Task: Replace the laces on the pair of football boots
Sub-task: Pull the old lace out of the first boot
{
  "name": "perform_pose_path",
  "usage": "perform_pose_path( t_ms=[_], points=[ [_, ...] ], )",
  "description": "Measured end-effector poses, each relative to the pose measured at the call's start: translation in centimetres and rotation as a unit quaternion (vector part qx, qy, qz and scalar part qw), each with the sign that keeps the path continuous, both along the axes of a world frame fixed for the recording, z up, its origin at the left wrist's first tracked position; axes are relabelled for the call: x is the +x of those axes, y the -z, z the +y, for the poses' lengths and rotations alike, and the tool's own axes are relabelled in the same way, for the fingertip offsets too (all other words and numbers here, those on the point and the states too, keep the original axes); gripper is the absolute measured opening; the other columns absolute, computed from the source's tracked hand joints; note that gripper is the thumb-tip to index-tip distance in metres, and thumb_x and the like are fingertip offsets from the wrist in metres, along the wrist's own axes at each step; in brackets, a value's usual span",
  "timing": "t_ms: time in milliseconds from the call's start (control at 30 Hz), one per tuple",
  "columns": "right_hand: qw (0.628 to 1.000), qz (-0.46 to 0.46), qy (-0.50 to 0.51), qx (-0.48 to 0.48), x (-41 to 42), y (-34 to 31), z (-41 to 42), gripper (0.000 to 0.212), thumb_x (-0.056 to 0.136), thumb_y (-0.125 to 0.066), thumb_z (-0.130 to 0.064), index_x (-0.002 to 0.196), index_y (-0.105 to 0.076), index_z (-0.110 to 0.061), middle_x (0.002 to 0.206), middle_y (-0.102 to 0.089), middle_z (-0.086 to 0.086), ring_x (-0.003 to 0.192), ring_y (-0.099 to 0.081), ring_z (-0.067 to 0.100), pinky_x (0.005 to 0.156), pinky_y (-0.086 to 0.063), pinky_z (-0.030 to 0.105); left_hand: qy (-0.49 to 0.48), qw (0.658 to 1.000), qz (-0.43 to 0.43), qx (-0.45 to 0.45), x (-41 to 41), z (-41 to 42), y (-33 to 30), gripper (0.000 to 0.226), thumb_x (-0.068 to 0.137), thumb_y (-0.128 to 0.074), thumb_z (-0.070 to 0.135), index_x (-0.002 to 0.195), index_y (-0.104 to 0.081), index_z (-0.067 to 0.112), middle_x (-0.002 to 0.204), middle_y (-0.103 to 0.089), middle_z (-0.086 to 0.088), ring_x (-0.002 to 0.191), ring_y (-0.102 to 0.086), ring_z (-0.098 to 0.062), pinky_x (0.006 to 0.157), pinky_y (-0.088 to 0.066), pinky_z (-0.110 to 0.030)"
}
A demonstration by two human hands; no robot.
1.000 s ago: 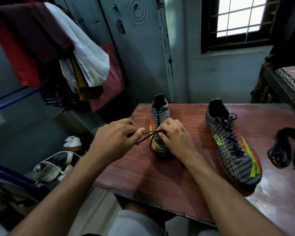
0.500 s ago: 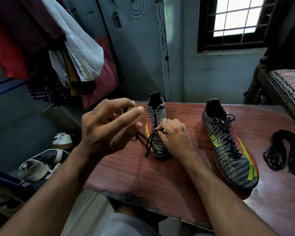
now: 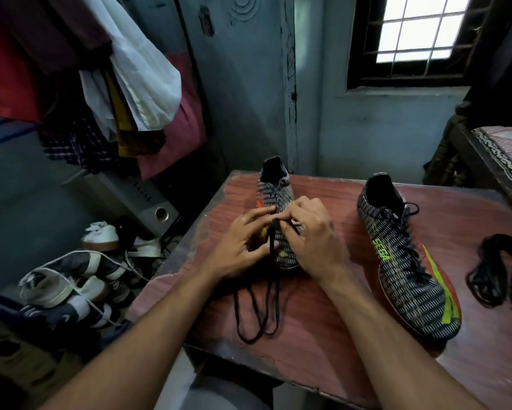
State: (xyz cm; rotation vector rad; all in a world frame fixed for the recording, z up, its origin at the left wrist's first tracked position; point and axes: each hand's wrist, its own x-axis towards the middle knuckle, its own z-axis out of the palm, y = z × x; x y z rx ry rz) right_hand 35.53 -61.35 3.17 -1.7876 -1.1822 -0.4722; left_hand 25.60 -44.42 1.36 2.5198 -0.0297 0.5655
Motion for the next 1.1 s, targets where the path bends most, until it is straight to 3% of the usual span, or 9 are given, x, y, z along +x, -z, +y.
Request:
perform_pose_path(
  t_ms=[100, 233, 367, 467, 533, 700, 800, 967, 1100],
  points=[
    [0.998, 0.022, -0.014, 0.063, -0.7, -1.0, -0.2, 0.002, 0.091, -0.067, -0.011, 0.090, -0.069, -0.011, 0.092, -0.060, -0.004, 0.090, -0.055, 0.017, 0.082, -0.046, 0.028, -0.010, 1.000, -0.016, 0.001, 0.2, -0.1, 0.4, 0.066, 0.088, -0.068, 0.055, 0.140, -0.061, 0.015, 0.148, -0.051, 0.007, 0.137, -0.045, -0.005, 0.116, -0.036, -0.035],
    [0.987, 0.058, -0.011, 0.149, -1.4, -2.4, -0.6, 0.010, 0.089, -0.072, 0.003, 0.088, -0.072, -0.007, 0.088, -0.062, -0.001, 0.082, -0.060, 0.015, 0.072, -0.050, 0.030, -0.003, 0.999, -0.029, 0.016, 0.7, 0.3, 1.1, 0.062, 0.086, -0.079, 0.043, 0.141, -0.059, 0.022, 0.146, -0.051, 0.006, 0.135, -0.047, -0.009, 0.114, -0.039, -0.041],
    [0.975, 0.085, 0.006, 0.207, -1.7, -3.5, -0.7, 0.010, 0.091, -0.073, 0.002, 0.085, -0.070, -0.006, 0.087, -0.065, 0.004, 0.083, -0.065, 0.017, 0.070, -0.055, 0.033, 0.003, 0.999, -0.035, 0.014, 0.6, 0.3, 1.0, 0.066, 0.086, -0.069, 0.059, 0.141, -0.059, 0.024, 0.147, -0.051, 0.005, 0.135, -0.047, -0.010, 0.116, -0.034, -0.029],
    [0.964, 0.112, -0.012, 0.242, -2.2, -5.2, -0.8, 0.015, 0.095, -0.072, -0.007, 0.088, -0.066, -0.018, 0.086, -0.066, 0.008, 0.082, -0.068, 0.021, 0.070, -0.057, 0.035, 0.003, 0.999, -0.038, 0.008, 0.8, 0.4, 1.1, 0.072, 0.084, -0.065, 0.066, 0.141, -0.059, 0.024, 0.145, -0.049, 0.009, 0.134, -0.045, -0.007, 0.116, -0.029, -0.020],
    [0.964, 0.107, -0.030, 0.242, -2.7, -6.7, -1.0, 0.015, 0.096, -0.072, -0.009, 0.090, -0.066, -0.021, 0.087, -0.068, 0.010, 0.082, -0.070, 0.023, 0.070, -0.059, 0.037, -0.001, 0.999, -0.038, 0.009, 1.0, 0.6, 1.4, 0.073, 0.083, -0.065, 0.068, 0.142, -0.059, 0.025, 0.147, -0.049, 0.008, 0.134, -0.046, -0.009, 0.116, -0.031, -0.022],
    [0.961, 0.108, -0.043, 0.250, -3.9, -9.6, -1.4, 0.009, 0.096, -0.072, -0.014, 0.091, -0.068, -0.020, 0.088, -0.071, 0.009, 0.084, -0.072, 0.023, 0.072, -0.061, 0.044, -0.006, 0.999, -0.034, 0.017, 1.6, 1.0, 2.2, 0.074, 0.084, -0.064, 0.072, 0.143, -0.057, 0.028, 0.149, -0.048, 0.009, 0.134, -0.050, -0.015, 0.113, -0.041, -0.043],
    [0.958, 0.113, -0.040, 0.262, -4.7, -10.6, -1.7, 0.006, 0.097, -0.071, -0.014, 0.092, -0.069, -0.017, 0.088, -0.072, 0.006, 0.084, -0.072, 0.018, 0.073, -0.060, 0.038, -0.007, 0.999, -0.038, 0.012, 1.8, 1.2, 2.4, 0.072, 0.085, -0.063, 0.074, 0.143, -0.056, 0.031, 0.149, -0.049, 0.011, 0.133, -0.051, -0.015, 0.110, -0.044, -0.046],
    [0.940, 0.184, -0.096, 0.272, -5.8, -11.0, -1.7, 0.006, 0.099, -0.066, -0.007, 0.095, -0.067, -0.011, 0.085, -0.072, 0.015, 0.079, -0.074, 0.028, 0.073, -0.062, 0.045, -0.005, 0.999, -0.036, 0.003, 1.9, 1.4, 2.7, 0.073, 0.083, -0.063, 0.077, 0.143, -0.054, 0.036, 0.149, -0.047, 0.014, 0.131, -0.052, -0.015, 0.107, -0.047, -0.047],
    [0.960, 0.234, -0.070, 0.137, -4.0, -10.0, -1.1, 0.007, 0.101, -0.063, -0.010, 0.094, -0.063, -0.010, 0.070, -0.066, -0.005, 0.059, -0.063, 0.008, 0.057, -0.051, 0.026, -0.004, 1.000, -0.030, 0.003, 1.4, 1.1, 2.3, 0.076, 0.081, -0.050, 0.087, 0.144, -0.049, 0.043, 0.151, -0.047, 0.012, 0.133, -0.050, -0.015, 0.111, -0.044, -0.043]
  ],
)
